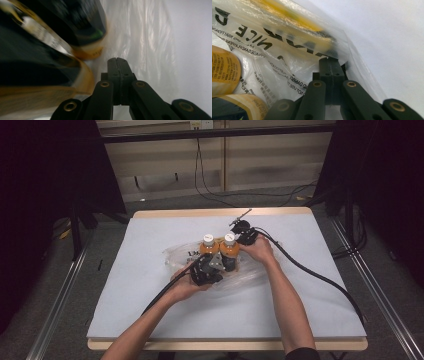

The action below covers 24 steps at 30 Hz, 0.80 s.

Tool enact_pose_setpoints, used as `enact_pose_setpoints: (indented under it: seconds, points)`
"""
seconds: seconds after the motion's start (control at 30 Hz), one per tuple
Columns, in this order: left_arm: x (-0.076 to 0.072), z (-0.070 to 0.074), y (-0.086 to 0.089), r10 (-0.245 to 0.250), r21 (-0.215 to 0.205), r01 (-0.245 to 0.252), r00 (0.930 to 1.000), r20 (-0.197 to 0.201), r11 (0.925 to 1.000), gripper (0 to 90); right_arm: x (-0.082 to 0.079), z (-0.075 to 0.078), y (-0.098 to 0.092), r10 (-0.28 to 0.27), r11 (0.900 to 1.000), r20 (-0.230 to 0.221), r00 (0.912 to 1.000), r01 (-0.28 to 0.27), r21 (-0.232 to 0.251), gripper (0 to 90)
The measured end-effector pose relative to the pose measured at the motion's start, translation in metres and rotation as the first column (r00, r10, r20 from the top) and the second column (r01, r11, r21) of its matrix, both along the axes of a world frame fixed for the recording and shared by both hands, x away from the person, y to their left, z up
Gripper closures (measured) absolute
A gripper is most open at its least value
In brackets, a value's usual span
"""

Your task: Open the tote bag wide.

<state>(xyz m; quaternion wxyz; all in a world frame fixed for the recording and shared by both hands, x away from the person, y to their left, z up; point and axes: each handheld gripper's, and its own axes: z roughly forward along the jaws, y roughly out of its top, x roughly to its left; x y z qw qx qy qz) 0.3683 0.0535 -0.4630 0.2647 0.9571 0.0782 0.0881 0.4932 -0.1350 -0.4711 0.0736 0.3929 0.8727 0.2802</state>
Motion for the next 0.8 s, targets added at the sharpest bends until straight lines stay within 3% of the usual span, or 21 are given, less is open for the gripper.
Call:
enact_pose_setpoints:
  seconds: [0.07,0.17,0.37,0.5,0.67,0.8]
  points:
    - [-0.001,-0.002,0.000,0.001,-0.023,-0.001,0.9998,-0.018,0.9997,90.0,0.000,0.000,0.001,-0.006,1.000,-0.001,1.0000,0.006,0.004,90.0]
    - [-0.006,-0.001,0.002,-0.028,-0.023,0.027,0.9985,-0.048,0.9994,90.0,0.001,0.000,0.001,-0.010,1.000,0.001,1.0000,0.010,0.005,90.0]
    - [-0.020,-0.002,0.006,-0.056,-0.030,0.054,0.9971,-0.052,0.9981,90.0,0.010,-0.001,0.002,-0.058,0.998,-0.009,0.9983,0.058,0.017,90.0]
    - [-0.023,-0.002,0.010,-0.073,-0.043,0.069,0.9945,-0.076,0.9967,90.0,0.014,0.000,0.005,-0.078,0.997,-0.001,0.9970,0.078,-0.022,90.0]
    - [-0.035,-0.002,0.015,-0.100,-0.041,0.098,0.9936,-0.052,0.9944,90.0,0.019,0.001,0.010,-0.099,0.994,0.017,0.9949,0.100,-0.049,90.0]
    - [-0.034,-0.002,0.017,-0.101,-0.048,0.098,0.9926,-0.066,0.9940,90.0,0.022,0.000,0.014,-0.111,0.993,0.027,0.9934,0.112,-0.041,90.0]
